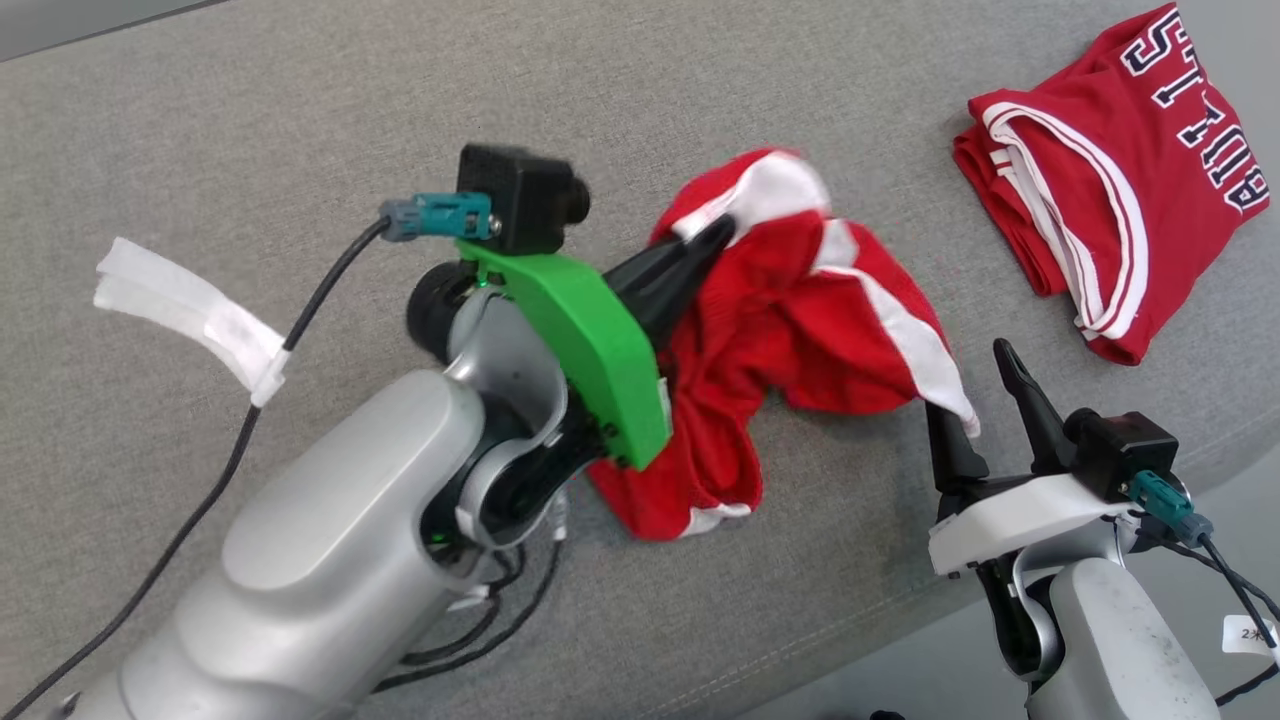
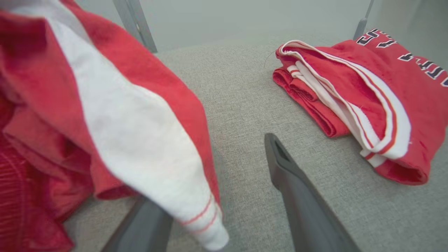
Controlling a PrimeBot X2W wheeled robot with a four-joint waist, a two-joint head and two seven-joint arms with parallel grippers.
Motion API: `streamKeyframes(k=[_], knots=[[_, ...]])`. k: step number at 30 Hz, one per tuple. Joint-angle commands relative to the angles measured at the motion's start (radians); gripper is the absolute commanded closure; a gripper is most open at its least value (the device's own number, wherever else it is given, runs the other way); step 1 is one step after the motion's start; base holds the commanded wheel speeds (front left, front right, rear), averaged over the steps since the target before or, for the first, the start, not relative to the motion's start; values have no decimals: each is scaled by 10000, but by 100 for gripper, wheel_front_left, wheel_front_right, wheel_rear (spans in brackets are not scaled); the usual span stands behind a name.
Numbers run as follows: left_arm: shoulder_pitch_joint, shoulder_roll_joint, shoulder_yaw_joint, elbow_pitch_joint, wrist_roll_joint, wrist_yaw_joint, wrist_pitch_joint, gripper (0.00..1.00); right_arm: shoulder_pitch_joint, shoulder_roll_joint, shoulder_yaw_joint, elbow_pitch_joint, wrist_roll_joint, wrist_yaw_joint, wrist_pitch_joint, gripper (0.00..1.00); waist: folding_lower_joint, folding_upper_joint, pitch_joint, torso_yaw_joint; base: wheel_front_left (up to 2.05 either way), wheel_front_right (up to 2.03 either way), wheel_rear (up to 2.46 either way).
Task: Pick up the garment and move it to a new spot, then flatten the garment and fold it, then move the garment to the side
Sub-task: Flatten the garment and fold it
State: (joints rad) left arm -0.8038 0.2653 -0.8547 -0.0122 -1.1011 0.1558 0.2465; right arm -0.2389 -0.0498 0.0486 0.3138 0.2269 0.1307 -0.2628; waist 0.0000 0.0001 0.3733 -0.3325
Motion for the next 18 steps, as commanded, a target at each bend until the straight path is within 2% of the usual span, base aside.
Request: streamKeyframes(k=[1,5,7,10,12,13,15,16,17,18], knots=[[327,425,-221,273,245,-24,223,100,-32,-21,-15,4,-18,0,-29,0,0,-1,72,85,0,0,0],[1140,1313,-560,576,-1,-314,566,100,-16,-21,-163,-30,-161,0,-27,0,0,-1,118,287,0,0,0],[1539,1751,-447,610,-48,-364,370,100,70,-20,-306,-16,-297,0,-29,0,0,-1,132,464,0,0,0],[2093,2033,-192,584,-172,-415,-142,100,154,-20,-489,17,-490,0,-29,0,0,-1,90,792,0,0,0],[2346,2059,11,506,-334,-466,-472,89,197,-20,-560,36,-666,0,-29,0,0,-1,59,1025,0,0,0],[2346,2059,11,506,-334,-466,-472,89,197,-20,-560,36,-666,0,-29,0,0,-1,59,1025,0,0,0],[2505,2028,160,422,-426,-534,-779,75,188,-21,-619,36,-801,0,-29,0,0,-1,1,1250,0,0,0],[2559,1997,175,382,-418,-574,-880,73,177,-21,-641,39,-879,0,-29,0,0,-1,-35,1355,0,0,0],[2593,1938,173,347,-389,-609,-976,65,171,-21,-669,42,-945,0,-29,0,0,-1,-77,1458,0,0,0],[2614,1856,185,327,-400,-623,-1061,54,163,-23,-685,49,-999,-1,-29,0,0,-1,-117,1552,0,0,0]])
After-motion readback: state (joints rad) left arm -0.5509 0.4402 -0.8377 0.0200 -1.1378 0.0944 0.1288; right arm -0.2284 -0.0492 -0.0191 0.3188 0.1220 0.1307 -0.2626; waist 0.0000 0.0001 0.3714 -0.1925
